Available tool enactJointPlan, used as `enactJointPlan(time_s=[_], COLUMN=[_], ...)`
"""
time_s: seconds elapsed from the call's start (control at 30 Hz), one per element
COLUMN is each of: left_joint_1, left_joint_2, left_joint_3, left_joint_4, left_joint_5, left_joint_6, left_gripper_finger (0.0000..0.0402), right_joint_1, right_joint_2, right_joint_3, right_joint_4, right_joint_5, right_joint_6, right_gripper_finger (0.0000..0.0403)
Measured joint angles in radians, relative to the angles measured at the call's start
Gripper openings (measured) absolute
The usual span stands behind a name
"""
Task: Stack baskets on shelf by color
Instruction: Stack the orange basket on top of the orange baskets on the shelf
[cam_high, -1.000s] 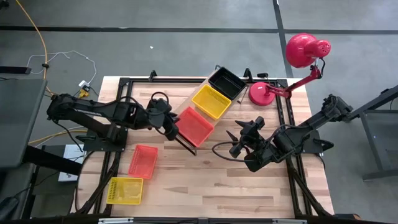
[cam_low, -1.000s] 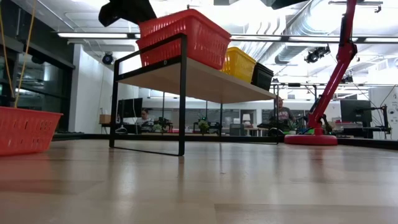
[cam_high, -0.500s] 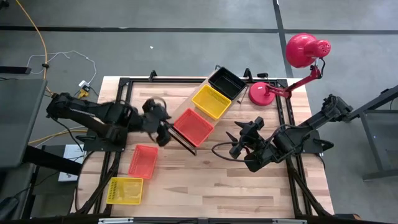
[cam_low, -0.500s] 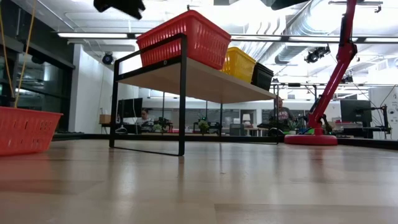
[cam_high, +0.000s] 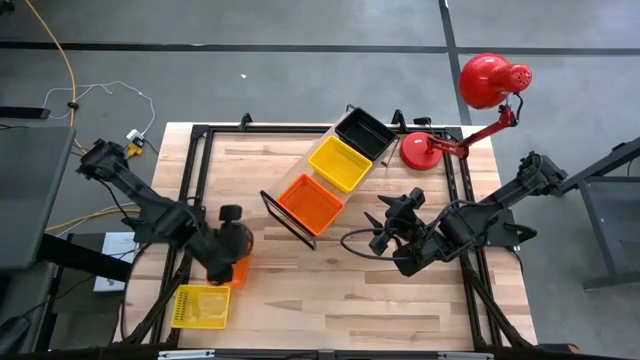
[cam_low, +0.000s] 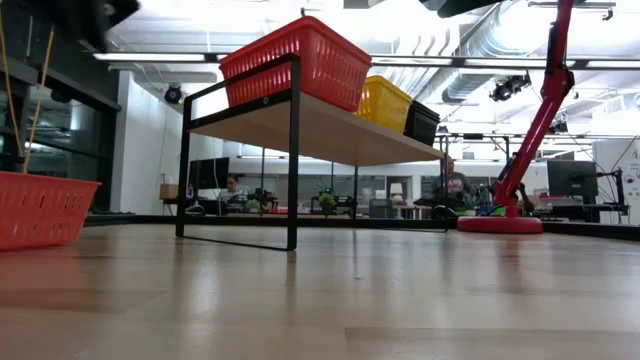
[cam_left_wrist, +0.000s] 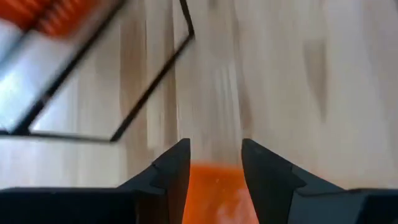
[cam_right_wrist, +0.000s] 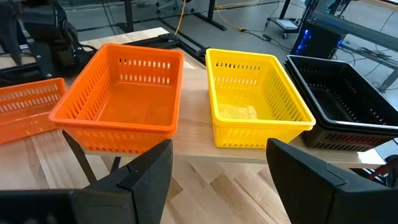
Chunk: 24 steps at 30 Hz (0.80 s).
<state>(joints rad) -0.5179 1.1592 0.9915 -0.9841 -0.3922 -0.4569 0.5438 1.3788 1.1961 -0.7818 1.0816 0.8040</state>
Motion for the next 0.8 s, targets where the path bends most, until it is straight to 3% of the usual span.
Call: enactJointPlan(time_s=[0.13,0.43,0.8], left_joint_1=[-0.02,0.046,0.085], left_joint_2=[0.035,0.102,0.209], left_joint_3=[-0.047,-0.136,-0.151], left_joint_4=[-0.119,-0.116,-0.116], left_joint_5=[-0.007,0.003,0.058], left_joint_6=[-0.007,0.071,0.12], left_gripper_finger=[0.0131,0.0143,0.0193], right_joint_1=[0.0,0.0,0.0], right_joint_2=[0.0,0.0,0.0], right_joint_3=[0.0,0.0,0.0], right_joint_4=[0.0,-0.001,-0.001], right_joint_5=[0.0,0.002,0.008], right_joint_6=[0.0,0.0,0.0], right_gripper_finger=[0.0248,0.0248,0.0248])
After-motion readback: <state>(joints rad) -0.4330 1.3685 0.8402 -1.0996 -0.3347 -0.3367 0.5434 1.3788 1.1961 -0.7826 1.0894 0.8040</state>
